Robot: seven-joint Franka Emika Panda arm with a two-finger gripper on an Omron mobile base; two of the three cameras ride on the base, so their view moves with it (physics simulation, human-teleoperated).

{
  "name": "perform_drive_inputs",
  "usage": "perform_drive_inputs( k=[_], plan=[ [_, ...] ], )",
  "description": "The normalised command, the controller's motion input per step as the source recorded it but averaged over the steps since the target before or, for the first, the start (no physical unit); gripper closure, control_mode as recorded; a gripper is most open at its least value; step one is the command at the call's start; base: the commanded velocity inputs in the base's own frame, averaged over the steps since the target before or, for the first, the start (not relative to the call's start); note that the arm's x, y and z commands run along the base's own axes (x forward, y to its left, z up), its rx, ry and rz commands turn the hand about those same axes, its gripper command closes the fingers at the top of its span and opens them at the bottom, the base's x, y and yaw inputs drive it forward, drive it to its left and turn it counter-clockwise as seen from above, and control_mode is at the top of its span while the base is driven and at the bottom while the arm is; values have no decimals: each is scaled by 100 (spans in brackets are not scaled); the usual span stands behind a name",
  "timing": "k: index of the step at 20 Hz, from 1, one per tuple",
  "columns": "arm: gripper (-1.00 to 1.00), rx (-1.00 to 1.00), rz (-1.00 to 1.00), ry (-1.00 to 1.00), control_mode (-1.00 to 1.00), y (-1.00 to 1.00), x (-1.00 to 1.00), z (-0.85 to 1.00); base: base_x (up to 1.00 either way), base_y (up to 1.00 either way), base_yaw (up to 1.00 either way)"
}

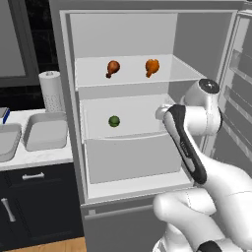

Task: Place one avocado and one chicken drumstick in each tupperware on the nearby counter, to pack two identical lunches.

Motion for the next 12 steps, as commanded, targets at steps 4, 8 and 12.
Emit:
perform_drive_inputs(
  k=[4, 8, 12],
  plan=[
    [100, 0, 4, 11, -100, 36, -100, -21, 0, 0, 0],
    [100, -1, 2, 1, 100, 23, -25, -4, -69, 75, 7],
    [100, 0, 0, 0, 100, 0, 0, 0, -47, 100, 13]
  ],
)
